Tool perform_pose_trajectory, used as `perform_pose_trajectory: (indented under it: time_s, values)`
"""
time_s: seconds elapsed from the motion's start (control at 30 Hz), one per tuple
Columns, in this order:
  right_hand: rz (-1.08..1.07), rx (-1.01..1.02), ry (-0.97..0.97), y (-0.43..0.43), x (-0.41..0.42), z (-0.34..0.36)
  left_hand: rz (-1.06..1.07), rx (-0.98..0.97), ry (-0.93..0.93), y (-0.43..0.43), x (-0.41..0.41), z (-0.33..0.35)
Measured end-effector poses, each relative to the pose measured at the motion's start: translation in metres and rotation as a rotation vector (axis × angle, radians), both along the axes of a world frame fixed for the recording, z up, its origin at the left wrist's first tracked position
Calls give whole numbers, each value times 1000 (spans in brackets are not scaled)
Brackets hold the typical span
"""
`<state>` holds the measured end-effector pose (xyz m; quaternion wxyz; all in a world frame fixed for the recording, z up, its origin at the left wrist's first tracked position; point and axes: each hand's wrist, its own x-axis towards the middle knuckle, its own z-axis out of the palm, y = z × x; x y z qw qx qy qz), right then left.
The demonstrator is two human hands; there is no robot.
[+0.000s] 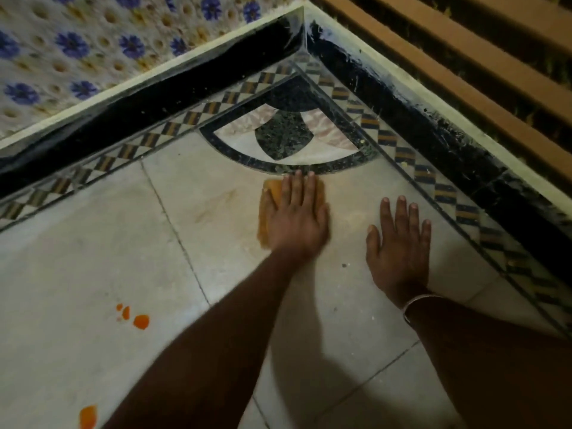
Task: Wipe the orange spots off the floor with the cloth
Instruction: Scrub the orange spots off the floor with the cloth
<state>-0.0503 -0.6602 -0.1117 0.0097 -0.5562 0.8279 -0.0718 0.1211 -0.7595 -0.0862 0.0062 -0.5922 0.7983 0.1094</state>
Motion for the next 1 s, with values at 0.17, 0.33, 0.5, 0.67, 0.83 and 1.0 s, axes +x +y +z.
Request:
perform_pose_trajectory:
  time_s: [0.17,0.33,0.5,0.67,0.83,1.0]
  values:
    - [-3,7,24,0,5,5,340,-49,-5,-7,63,-6]
    - [171,-54,-6,2,94,11,230,-37,10,40,38,-2]
    - [208,-44,-54,16,124,-7,219,-50,-27,1,104,-7]
    - [195,-33,-43,14,129,-6,433,-58,-37,87,92,-4]
    - [223,-29,-17,16,124,-5,64,-30,-29,30,84,0]
    - [214,-59,-33,18,128,-7,425,-56,-25,37,158,-12]
